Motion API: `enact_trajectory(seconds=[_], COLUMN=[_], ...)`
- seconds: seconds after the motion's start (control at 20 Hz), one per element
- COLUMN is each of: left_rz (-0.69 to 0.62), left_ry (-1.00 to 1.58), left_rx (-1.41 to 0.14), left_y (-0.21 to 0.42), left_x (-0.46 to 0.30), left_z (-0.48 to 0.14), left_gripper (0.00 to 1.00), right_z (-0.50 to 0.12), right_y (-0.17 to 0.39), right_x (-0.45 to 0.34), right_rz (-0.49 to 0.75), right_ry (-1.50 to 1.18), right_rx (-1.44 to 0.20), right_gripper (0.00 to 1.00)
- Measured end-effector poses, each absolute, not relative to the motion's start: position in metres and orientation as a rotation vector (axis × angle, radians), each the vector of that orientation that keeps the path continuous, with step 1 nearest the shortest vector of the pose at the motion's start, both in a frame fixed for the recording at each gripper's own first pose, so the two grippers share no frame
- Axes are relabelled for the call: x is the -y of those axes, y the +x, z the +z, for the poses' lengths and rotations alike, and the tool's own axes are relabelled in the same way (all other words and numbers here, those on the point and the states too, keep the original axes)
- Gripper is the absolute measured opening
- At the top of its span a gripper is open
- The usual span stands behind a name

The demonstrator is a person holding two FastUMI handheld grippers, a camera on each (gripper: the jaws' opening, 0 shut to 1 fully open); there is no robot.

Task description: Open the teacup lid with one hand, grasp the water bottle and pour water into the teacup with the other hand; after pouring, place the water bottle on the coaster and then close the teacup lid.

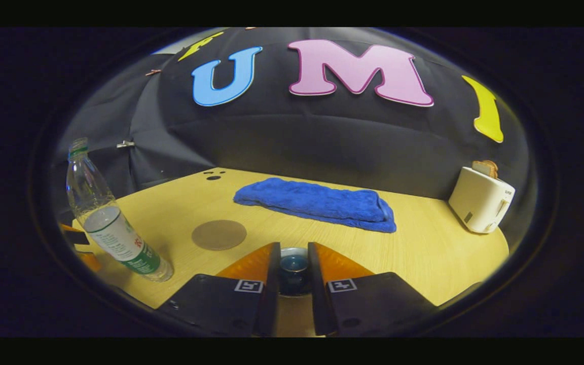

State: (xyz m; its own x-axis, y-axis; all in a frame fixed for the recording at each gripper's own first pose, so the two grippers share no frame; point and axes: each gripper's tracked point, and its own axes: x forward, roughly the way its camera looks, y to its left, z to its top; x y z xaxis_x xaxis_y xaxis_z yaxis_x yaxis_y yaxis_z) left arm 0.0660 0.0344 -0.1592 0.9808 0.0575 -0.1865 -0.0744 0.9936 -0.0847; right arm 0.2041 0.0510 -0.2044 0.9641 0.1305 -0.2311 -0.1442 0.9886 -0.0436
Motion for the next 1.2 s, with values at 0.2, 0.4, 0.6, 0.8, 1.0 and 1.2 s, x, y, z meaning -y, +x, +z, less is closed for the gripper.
enact_trajectory(seconds=[0.2, 0.4, 0.6, 0.8, 1.0, 1.2], left_rz=[0.063, 0.032, 0.007, -0.033, -0.047, -0.047], left_ry=[-0.093, -0.091, -0.080, -0.086, -0.107, -0.092], left_rx=[-0.180, -0.166, -0.151, -0.129, -0.110, -0.085], left_y=[0.066, 0.067, 0.076, 0.092, 0.117, 0.147], left_x=[-0.035, -0.029, -0.020, -0.006, 0.004, 0.008], left_z=[-0.158, -0.151, -0.141, -0.137, -0.134, -0.132], left_gripper=[0.96, 0.96, 0.96, 0.95, 0.99, 0.95], right_z=[-0.200, -0.174, -0.138, -0.119, -0.115, -0.129], right_y=[0.201, 0.197, 0.187, 0.169, 0.146, 0.122], right_x=[-0.055, -0.056, -0.049, -0.019, 0.020, 0.049], right_rz=[0.161, 0.168, 0.173, 0.144, 0.082, 0.030], right_ry=[-0.060, -0.055, -0.040, -0.039, -0.046, -0.038], right_rx=[-0.240, -0.211, -0.175, -0.159, -0.150, -0.171], right_gripper=[0.28, 0.20, 0.20, 0.20, 0.25, 0.25])
